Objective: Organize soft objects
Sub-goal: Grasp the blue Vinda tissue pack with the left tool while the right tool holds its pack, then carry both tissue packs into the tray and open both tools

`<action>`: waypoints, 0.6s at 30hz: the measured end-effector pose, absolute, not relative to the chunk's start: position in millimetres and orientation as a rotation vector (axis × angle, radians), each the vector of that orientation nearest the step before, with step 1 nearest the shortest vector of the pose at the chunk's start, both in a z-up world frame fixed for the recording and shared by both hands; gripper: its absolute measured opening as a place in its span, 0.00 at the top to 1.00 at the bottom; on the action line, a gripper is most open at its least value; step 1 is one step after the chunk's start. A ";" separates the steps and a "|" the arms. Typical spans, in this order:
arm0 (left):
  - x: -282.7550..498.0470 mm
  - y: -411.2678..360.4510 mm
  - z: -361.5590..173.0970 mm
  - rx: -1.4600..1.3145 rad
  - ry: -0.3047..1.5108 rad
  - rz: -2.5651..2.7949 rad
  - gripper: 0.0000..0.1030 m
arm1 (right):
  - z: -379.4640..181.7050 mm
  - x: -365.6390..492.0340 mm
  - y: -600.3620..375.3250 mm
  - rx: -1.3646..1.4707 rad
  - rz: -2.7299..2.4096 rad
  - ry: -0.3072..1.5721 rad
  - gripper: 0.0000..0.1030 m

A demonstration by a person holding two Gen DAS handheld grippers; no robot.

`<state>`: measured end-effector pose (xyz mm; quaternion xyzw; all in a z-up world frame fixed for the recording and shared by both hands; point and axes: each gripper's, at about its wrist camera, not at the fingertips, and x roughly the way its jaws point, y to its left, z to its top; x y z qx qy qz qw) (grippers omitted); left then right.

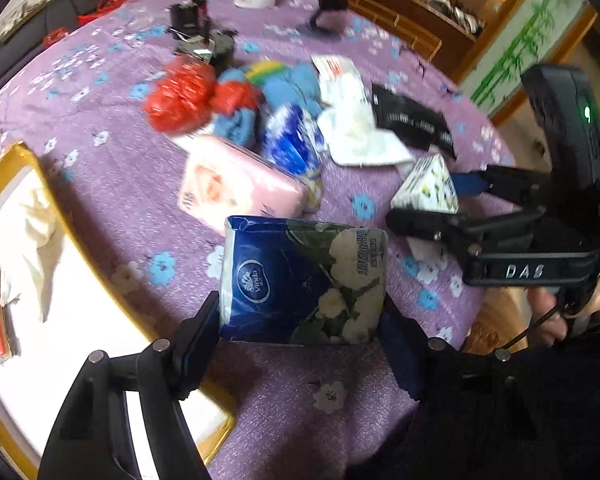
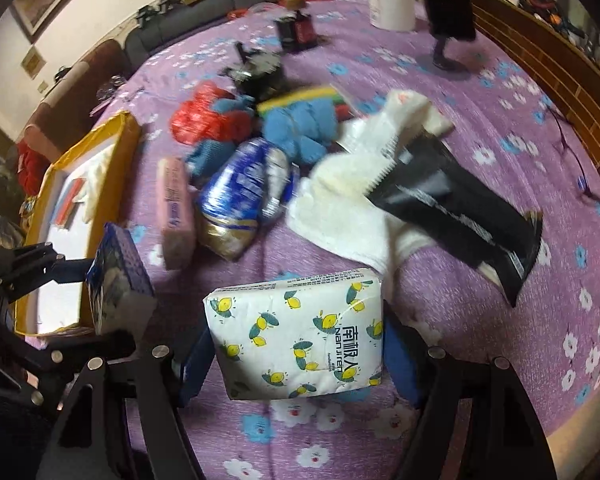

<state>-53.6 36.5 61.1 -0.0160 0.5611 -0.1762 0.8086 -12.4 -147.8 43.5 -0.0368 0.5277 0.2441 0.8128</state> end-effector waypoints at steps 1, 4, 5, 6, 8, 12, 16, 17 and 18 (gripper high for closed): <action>-56.1 44.3 65.5 -0.050 1.183 -0.370 0.29 | 46.8 -13.5 -143.1 -0.088 0.534 1.117 0.24; -64.3 55.5 76.9 -0.083 1.153 -0.353 0.29 | 57.4 -16.5 -126.3 -0.120 0.573 1.092 0.24; -66.8 60.5 80.9 -0.094 1.142 -0.342 0.29 | 60.7 -17.7 -120.9 -0.128 0.589 1.081 0.24; -64.7 60.4 83.4 -0.102 1.134 -0.333 0.29 | 64.0 -19.9 -115.6 -0.133 0.603 1.074 0.24; -69.1 65.8 85.5 -0.120 1.116 -0.305 0.29 | 69.2 -21.9 -103.9 -0.141 0.634 1.064 0.24; -80.0 87.5 90.4 -0.174 1.084 -0.254 0.29 | 77.2 -25.2 -78.0 -0.181 0.685 1.052 0.24; -93.6 117.3 95.1 -0.225 1.055 -0.191 0.29 | 86.9 -30.6 -49.4 -0.217 0.749 1.035 0.23; -97.4 124.9 95.9 -0.234 1.050 -0.179 0.29 | 89.8 -31.8 -41.9 -0.224 0.766 1.029 0.23; -101.3 132.4 96.6 -0.245 1.046 -0.165 0.29 | 92.4 -33.2 -34.8 -0.231 0.780 1.022 0.23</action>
